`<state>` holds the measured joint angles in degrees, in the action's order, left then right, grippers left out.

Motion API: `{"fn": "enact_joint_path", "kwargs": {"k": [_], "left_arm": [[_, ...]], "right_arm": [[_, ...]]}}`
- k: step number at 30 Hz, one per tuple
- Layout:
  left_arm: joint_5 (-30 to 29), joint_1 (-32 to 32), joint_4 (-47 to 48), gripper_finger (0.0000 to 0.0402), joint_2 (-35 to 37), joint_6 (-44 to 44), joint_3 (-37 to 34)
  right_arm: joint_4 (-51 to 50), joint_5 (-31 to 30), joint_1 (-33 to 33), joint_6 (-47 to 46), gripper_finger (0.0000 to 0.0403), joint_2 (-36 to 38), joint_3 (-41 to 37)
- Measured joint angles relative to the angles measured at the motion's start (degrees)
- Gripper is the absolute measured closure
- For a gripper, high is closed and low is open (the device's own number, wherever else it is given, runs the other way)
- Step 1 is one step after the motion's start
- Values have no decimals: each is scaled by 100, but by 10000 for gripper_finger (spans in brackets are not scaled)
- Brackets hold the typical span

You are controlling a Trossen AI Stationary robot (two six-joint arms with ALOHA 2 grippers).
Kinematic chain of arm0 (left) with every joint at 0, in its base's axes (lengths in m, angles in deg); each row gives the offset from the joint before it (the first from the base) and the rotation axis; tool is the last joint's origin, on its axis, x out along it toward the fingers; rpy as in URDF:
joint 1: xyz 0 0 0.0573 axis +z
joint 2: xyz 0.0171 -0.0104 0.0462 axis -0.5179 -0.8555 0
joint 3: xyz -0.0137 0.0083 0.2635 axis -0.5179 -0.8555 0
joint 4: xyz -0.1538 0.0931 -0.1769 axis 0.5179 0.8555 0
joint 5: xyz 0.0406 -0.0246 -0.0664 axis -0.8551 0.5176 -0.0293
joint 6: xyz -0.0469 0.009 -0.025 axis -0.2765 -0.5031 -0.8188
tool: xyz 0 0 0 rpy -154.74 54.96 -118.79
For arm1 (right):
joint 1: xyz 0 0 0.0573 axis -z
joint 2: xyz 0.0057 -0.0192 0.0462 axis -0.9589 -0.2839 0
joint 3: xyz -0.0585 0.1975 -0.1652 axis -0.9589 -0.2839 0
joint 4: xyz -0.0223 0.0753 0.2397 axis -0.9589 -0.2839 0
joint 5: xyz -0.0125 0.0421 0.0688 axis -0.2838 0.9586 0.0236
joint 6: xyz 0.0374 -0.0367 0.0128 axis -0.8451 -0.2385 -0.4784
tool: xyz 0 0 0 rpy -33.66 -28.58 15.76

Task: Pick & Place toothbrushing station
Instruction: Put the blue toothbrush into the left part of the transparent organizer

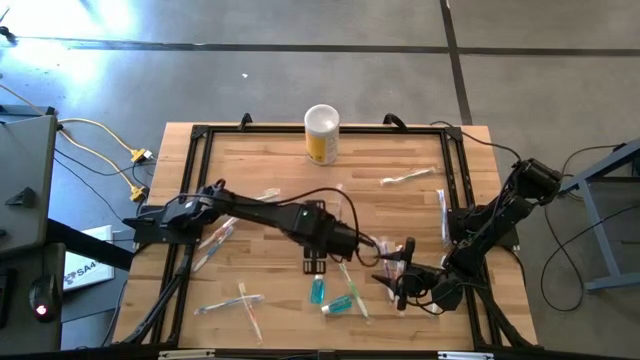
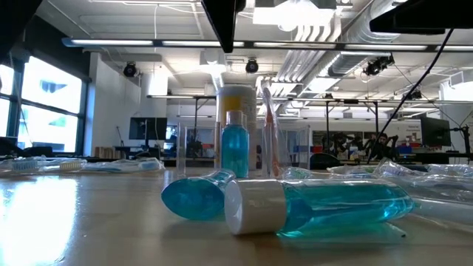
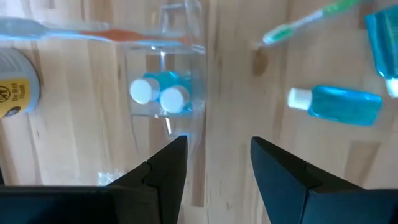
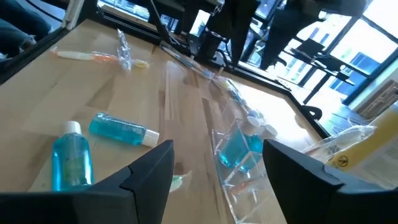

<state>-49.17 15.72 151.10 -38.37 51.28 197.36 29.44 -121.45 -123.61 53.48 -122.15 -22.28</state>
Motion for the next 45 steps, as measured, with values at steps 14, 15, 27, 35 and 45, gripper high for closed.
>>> {"fn": "enact_joint_path", "kwargs": {"k": [14,15,27,35,45], "left_arm": [[-84,-25,-25,231,748,-1,-822],[-132,-20,-25,231,935,-94,-1057],[-312,725,-437,231,3266,-1425,-4745],[353,1867,-1470,231,3440,-894,-5836],[981,3047,-2872,231,3405,-22,-6578]], "right_arm": [[-214,189,-10,-204,165,0,1],[-258,195,-15,-235,165,0,-1],[-192,183,12,-317,165,0,-1],[-117,572,355,-378,165,0,-1],[-450,948,474,-653,165,0,-1]]}}
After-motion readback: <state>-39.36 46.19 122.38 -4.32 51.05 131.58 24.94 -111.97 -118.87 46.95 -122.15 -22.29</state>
